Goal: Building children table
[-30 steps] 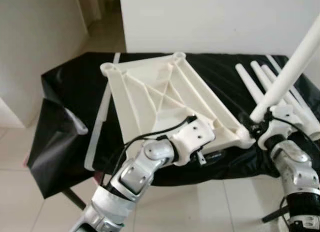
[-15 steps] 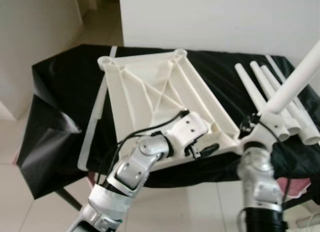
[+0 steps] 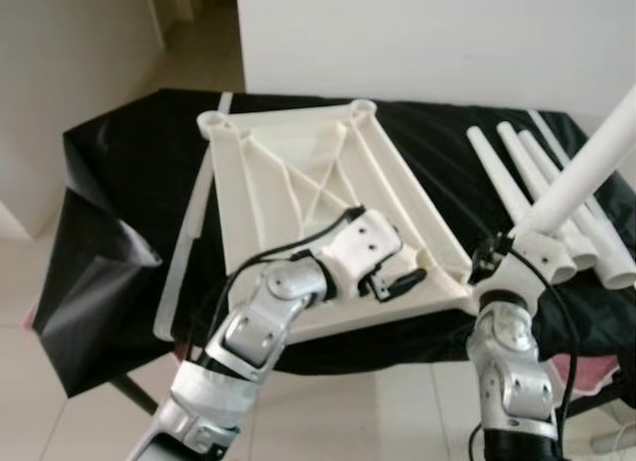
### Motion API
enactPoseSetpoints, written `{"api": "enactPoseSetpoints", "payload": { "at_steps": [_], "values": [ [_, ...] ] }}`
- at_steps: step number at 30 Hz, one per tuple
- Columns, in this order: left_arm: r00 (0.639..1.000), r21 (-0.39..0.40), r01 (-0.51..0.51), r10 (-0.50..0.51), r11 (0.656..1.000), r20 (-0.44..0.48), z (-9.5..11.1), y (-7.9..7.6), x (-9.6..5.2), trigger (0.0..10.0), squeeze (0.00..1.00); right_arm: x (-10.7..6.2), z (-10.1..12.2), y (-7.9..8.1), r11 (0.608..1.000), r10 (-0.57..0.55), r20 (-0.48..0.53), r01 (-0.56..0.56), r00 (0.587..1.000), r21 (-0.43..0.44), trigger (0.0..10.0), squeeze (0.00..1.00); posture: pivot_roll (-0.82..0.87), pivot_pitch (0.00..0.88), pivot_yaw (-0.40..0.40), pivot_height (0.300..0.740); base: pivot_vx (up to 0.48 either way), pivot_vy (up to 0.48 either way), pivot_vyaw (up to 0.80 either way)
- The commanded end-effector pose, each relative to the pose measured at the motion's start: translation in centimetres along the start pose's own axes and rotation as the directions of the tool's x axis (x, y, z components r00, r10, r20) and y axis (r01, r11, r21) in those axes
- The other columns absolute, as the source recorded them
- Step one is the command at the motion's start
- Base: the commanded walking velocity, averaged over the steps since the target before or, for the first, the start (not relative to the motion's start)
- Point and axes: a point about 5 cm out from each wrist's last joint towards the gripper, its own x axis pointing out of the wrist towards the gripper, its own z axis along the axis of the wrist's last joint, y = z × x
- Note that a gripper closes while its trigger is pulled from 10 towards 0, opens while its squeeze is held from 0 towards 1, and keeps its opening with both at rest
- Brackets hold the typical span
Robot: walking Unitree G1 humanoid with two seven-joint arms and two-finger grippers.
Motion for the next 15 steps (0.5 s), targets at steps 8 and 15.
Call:
{"api": "enactPoseSetpoints", "payload": {
  "at_steps": [8, 15],
  "values": [
    [0.999, 0.066, -0.048, 0.048, 0.997, -0.004, 0.2, 0.3, 0.4, 10.0, 0.0, 0.1, 0.3, -1.2, 0.985, 0.167, 0.061, -0.169, 0.984, 0.037, 10.0, 0.0, -0.11, 0.052, 0.046, 0.74, 0.0, 0.0, 0.0],
    [1.0, 0.068, -0.023, 0.023, 0.997, -0.007, 0.1, 0.1, 0.5, 10.0, 0.0, 0.5, 0.8, -0.9, 0.951, 0.307, 0.072, -0.309, 0.949, 0.028, 10.0, 0.0, -0.12, 0.048, 0.047, 0.74, 0.0, 0.0, 0.0]
  ]
}}
